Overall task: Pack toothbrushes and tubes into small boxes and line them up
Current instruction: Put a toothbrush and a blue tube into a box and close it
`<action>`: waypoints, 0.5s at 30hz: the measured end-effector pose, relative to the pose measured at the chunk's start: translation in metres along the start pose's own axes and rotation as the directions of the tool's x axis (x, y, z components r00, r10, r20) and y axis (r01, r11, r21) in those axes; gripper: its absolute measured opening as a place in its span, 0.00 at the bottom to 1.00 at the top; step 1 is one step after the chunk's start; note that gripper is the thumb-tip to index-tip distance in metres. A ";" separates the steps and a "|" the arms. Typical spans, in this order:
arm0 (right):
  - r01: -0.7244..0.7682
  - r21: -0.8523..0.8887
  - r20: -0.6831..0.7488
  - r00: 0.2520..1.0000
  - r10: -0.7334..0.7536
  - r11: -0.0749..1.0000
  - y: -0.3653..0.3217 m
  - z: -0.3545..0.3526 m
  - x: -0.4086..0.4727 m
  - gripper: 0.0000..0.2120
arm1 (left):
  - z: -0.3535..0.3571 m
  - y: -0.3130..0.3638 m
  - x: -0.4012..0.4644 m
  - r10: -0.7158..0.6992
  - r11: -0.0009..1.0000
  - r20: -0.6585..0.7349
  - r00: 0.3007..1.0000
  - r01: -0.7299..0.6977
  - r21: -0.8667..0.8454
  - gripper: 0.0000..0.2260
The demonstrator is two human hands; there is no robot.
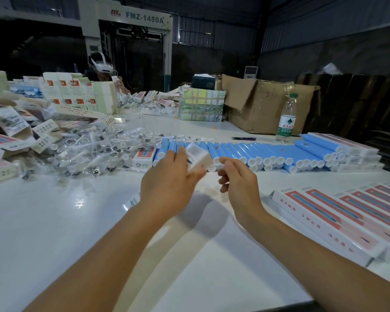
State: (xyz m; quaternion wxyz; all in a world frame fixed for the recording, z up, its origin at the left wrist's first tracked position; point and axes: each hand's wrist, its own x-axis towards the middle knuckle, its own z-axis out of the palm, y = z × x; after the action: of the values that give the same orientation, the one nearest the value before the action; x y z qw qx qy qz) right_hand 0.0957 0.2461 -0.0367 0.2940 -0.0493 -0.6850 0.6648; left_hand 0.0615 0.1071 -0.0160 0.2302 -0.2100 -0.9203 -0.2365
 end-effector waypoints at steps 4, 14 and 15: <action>-0.006 -0.042 0.092 0.996 0.009 0.999 0.002 0.002 -0.004 0.10 | -0.029 -0.005 0.008 -0.308 0.638 -0.058 0.950 0.161 -0.753 0.11; 0.165 -0.311 0.461 0.887 -0.003 0.936 -0.005 0.023 -0.008 0.22 | 0.008 0.007 -0.004 -0.296 -0.373 0.657 0.693 0.549 -0.748 0.20; 0.174 -0.331 0.452 0.892 -0.006 0.927 -0.007 0.023 -0.008 0.25 | 0.011 0.007 -0.004 -0.294 -0.367 0.646 0.704 0.542 -0.757 0.19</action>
State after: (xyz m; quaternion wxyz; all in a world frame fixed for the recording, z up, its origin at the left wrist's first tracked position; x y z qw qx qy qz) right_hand 0.0933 0.2217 -0.0318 0.1472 0.0822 -0.8462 0.5056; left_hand 0.0642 0.1176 -0.0242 -0.1927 0.0392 -0.4361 -0.8782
